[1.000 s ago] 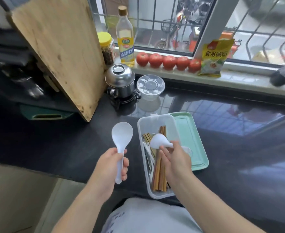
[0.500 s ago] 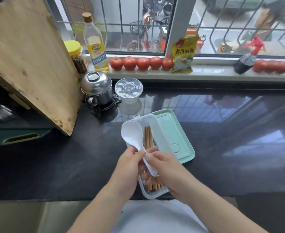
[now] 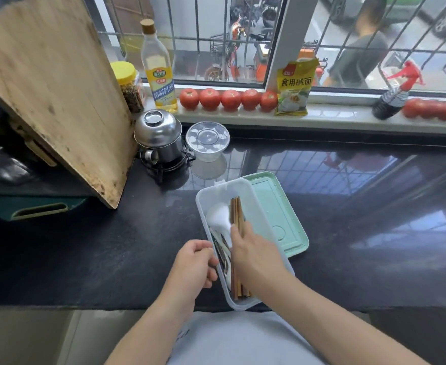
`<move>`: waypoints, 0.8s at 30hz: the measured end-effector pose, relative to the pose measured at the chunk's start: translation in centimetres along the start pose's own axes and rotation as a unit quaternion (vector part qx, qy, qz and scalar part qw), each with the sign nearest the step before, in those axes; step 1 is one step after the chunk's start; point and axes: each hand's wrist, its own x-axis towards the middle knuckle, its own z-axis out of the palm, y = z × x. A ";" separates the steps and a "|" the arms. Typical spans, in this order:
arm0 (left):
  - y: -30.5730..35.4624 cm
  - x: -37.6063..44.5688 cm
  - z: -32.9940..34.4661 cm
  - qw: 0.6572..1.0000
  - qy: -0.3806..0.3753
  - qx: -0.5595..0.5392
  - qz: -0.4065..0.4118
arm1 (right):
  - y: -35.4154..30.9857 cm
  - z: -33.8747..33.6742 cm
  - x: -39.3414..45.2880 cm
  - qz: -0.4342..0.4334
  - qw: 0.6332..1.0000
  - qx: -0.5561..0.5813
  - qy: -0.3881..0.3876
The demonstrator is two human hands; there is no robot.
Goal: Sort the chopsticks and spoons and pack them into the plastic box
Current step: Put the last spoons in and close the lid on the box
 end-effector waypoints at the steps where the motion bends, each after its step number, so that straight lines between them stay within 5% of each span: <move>1: 0.0 0.0 0.1 1.000 0.000 0.012 0.002 | -0.1 0.0 -0.2 -0.014 1.000 0.011 -0.006; 4: 0.0 -0.1 0.0 0.999 -0.001 0.032 0.005 | 1.9 -1.0 -1.9 0.003 0.991 0.125 0.053; 7: -0.2 -0.1 0.0 0.999 0.003 0.044 0.005 | 6.9 -1.4 -2.1 0.141 0.948 0.236 0.162; 12: -0.1 -0.1 0.9 0.999 0.013 0.051 0.013 | 15.9 3.6 1.1 0.337 0.914 0.222 0.031; 16: 0.5 -0.2 1.5 0.998 0.037 0.052 0.019 | 17.4 6.6 2.8 0.368 0.906 0.208 -0.018; 22: 1.0 -0.6 2.1 0.996 0.058 0.056 0.028 | 18.1 6.8 3.8 0.374 0.896 0.239 0.012; 24: 1.0 -1.0 2.3 0.997 0.059 0.051 0.031 | 18.7 4.8 3.4 0.374 0.879 0.288 0.075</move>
